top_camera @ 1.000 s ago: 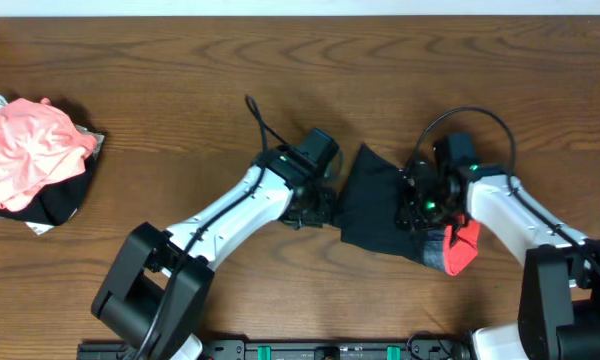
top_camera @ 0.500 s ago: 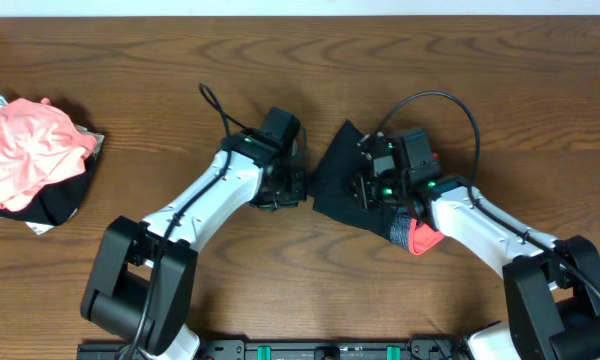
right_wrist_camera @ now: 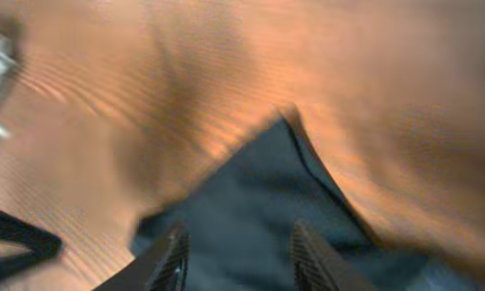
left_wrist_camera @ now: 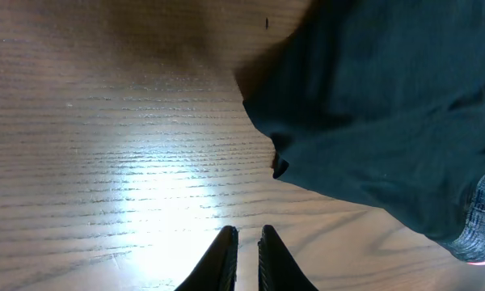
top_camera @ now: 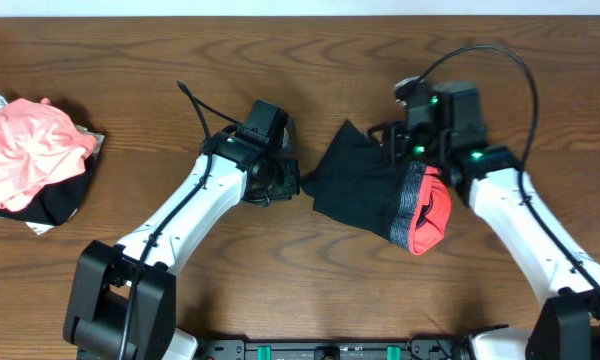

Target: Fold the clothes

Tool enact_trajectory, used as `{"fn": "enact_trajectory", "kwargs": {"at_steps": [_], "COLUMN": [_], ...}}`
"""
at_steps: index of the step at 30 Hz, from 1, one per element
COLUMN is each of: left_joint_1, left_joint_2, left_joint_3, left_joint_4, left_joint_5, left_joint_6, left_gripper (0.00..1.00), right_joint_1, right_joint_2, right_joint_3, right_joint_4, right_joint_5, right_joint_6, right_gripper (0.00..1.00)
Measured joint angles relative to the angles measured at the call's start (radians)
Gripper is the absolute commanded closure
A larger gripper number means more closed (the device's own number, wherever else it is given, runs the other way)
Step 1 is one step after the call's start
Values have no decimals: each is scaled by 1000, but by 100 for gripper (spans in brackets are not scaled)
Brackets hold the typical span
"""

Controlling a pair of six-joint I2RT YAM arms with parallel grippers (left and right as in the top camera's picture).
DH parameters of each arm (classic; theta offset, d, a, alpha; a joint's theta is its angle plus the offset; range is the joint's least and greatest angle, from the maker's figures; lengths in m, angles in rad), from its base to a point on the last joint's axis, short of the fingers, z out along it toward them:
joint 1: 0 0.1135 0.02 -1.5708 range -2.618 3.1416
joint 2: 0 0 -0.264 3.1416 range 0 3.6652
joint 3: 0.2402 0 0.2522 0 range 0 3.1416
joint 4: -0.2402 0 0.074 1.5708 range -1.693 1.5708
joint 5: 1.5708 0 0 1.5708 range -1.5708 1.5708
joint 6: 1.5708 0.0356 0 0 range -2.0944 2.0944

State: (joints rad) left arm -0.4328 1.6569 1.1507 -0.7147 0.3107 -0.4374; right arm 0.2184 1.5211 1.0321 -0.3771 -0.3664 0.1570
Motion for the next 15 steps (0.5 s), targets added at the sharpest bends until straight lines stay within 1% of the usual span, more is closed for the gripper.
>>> {"fn": "enact_trajectory", "kwargs": {"at_steps": [3, 7, 8, 11, 15], "left_joint_1": [0, 0, 0, 0, 0], "left_joint_2": [0, 0, 0, 0, 0], "left_joint_3": [0, 0, 0, 0, 0], "left_joint_4": [-1, -2, -3, -3, -3], "left_joint_5": [0, 0, 0, 0, 0], "left_joint_6": [0, 0, 0, 0, 0], "left_gripper": [88, 88, 88, 88, 88], "right_joint_1": [-11, -10, -11, -10, -11], "right_joint_2": [40, 134, 155, 206, 244], "right_joint_3": [-2, -9, -9, -8, 5], "right_joint_4": [-159, -322, -349, -418, -446], "right_joint_5": [47, 141, 159, 188, 203], "right_joint_6": [-31, -58, -62, -68, -71], "right_gripper": [54, 56, 57, 59, 62]}}
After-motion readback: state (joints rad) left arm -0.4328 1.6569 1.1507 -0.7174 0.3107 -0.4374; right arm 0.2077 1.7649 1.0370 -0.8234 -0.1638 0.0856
